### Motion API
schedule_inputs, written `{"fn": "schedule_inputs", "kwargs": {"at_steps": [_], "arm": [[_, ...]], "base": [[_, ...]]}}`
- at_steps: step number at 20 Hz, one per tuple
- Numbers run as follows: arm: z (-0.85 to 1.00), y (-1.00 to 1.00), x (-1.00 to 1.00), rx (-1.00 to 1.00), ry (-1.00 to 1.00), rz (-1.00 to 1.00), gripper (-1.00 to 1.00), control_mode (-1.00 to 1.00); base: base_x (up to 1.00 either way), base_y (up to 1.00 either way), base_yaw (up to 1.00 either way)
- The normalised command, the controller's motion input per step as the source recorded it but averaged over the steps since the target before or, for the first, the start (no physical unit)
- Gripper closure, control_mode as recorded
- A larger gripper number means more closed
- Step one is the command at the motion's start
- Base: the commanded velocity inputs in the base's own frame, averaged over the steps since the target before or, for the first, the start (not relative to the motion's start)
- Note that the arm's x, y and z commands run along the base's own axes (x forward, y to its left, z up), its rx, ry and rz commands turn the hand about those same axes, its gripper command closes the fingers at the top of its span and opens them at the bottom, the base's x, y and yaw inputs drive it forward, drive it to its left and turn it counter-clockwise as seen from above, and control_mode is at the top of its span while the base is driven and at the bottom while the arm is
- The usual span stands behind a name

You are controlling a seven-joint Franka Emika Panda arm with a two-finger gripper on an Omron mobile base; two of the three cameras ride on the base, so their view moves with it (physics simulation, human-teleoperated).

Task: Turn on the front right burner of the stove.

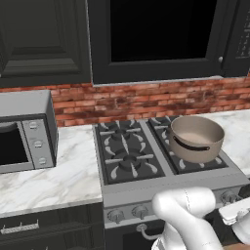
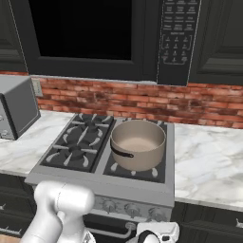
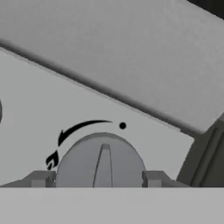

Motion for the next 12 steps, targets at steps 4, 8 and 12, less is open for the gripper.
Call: {"fn": "schedule_inputs", "kwargs": {"at_steps": [4,8,12], "arm": [[-0.28,0.00,0.12,-0.60,0.01,-0.01,1.00,-1.00],[-0.21,0.00,0.13,-0.64,0.07,-0.04,1.00,-1.00],[-0.20,0.00,0.16,-0.59,0.12,-0.01,1.00,-1.00]], "base": [[0.00,0.00,0.00],[0.00,0.00,0.00],[0.00,0.00,0.00]]}}
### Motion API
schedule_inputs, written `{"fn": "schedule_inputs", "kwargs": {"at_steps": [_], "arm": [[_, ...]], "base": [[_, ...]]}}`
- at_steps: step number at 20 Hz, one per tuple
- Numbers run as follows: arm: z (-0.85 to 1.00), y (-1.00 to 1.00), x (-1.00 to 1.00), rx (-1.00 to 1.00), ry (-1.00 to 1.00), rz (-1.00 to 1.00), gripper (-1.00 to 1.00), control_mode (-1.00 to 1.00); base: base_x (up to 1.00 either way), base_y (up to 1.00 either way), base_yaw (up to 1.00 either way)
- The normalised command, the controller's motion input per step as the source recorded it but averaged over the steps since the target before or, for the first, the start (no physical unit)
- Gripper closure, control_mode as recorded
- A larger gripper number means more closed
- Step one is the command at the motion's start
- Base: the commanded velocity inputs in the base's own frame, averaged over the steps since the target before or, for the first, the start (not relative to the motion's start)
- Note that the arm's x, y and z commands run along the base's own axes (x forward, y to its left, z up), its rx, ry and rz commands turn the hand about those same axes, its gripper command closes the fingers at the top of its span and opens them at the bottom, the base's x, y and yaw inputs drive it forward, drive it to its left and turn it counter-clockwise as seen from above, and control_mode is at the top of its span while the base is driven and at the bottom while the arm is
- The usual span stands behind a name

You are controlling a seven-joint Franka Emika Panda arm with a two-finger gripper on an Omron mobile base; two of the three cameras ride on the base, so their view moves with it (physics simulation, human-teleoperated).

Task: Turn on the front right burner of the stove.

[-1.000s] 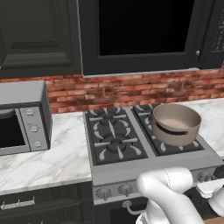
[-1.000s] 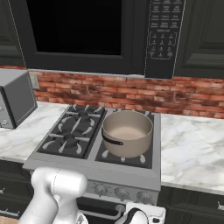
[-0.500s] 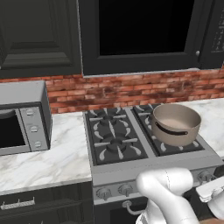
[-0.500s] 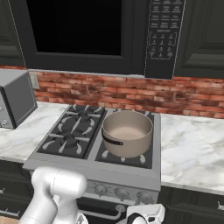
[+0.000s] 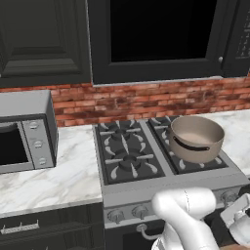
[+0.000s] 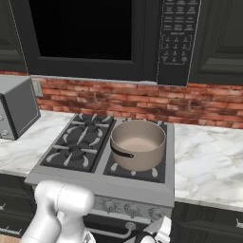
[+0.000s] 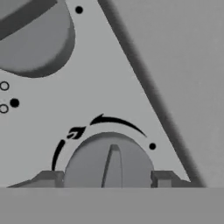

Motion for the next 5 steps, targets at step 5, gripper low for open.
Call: {"fn": "schedule_inputs", "kwargs": {"at_steps": [5], "arm": [[-0.18,-0.10,0.17,-0.52,0.13,0.00,1.00,-1.00]], "base": [[0.00,0.00,0.00]]}}
